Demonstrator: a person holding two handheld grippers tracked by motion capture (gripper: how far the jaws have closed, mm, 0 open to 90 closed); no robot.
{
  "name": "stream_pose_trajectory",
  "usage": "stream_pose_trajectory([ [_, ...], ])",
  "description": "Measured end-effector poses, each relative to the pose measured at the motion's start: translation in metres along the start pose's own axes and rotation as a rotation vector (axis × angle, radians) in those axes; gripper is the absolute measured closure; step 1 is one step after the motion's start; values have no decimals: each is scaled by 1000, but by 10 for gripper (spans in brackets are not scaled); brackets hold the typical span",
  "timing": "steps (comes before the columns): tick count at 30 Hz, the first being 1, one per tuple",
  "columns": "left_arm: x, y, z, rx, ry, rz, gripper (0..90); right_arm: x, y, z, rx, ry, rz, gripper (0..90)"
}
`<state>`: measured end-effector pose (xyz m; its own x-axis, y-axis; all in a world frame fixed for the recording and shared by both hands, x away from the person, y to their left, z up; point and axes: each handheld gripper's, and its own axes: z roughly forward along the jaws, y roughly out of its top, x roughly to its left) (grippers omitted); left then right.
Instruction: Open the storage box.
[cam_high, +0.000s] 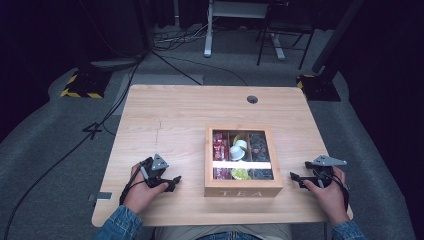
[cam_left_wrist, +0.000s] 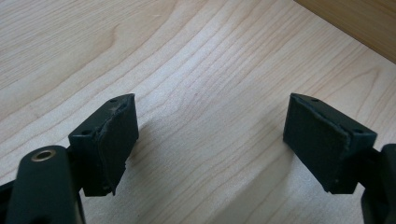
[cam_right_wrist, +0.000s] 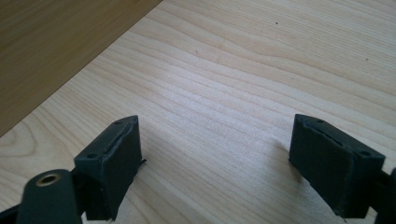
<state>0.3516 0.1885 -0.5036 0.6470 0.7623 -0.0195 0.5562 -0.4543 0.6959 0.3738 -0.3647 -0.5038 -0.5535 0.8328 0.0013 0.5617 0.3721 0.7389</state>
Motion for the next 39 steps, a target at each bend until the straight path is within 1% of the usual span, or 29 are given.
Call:
stream_pose_trajectory([
  [1,0,0,0,0,0,0,185,0,0,0,0,0,0,166],
  [2,0,1,1,1,-10,14,185,0,0,0,0,0,0,166],
  [11,0,2,0,5,-12,21,194,0,0,0,0,0,1,165],
  [14,0,2,-1,2,-10,27,269,0,0,0,0,0,1,165],
  [15,0,3,-3,-7,-2,30,266,0,0,0,0,0,1,166],
  [16,1,4,-4,-15,-5,22,268,0,0,0,0,0,1,166],
  [18,1,5,-5,-16,-8,19,272,0,0,0,0,0,1,166],
  [20,3,10,-11,-30,3,24,273,0,0,0,0,0,1,166],
  [21,3,14,-16,-37,8,19,276,0,0,0,0,0,1,166],
  [22,3,14,-16,-37,8,19,278,0,0,0,0,0,1,166],
  [23,3,18,-21,-45,7,21,281,0,0,0,0,0,0,166],
  [24,3,18,-21,-45,7,21,285,0,0,0,0,0,0,166],
  [25,2,20,-25,-48,7,23,288,0,0,0,0,1,1,166],
  [27,1,21,-29,-45,4,23,295,0,0,0,0,0,1,165],
  [29,-1,23,-35,-53,-10,2,301,0,0,0,0,0,1,166],
  [32,-4,26,-42,-63,-18,-5,308,0,0,0,0,0,1,165],
  [33,-6,28,-45,-66,-16,3,312,0,0,0,0,0,1,166],
  [34,-6,28,-45,-66,-16,3,314,0,0,0,0,0,1,166],
  [37,-14,34,-53,-86,-22,7,321,0,0,0,0,0,1,166],
  [38,-17,36,-54,-84,-19,21,334,0,0,0,0,1,1,166],
  [39,-24,40,-57,-82,-23,41,340,0,0,0,0,0,1,165],
])
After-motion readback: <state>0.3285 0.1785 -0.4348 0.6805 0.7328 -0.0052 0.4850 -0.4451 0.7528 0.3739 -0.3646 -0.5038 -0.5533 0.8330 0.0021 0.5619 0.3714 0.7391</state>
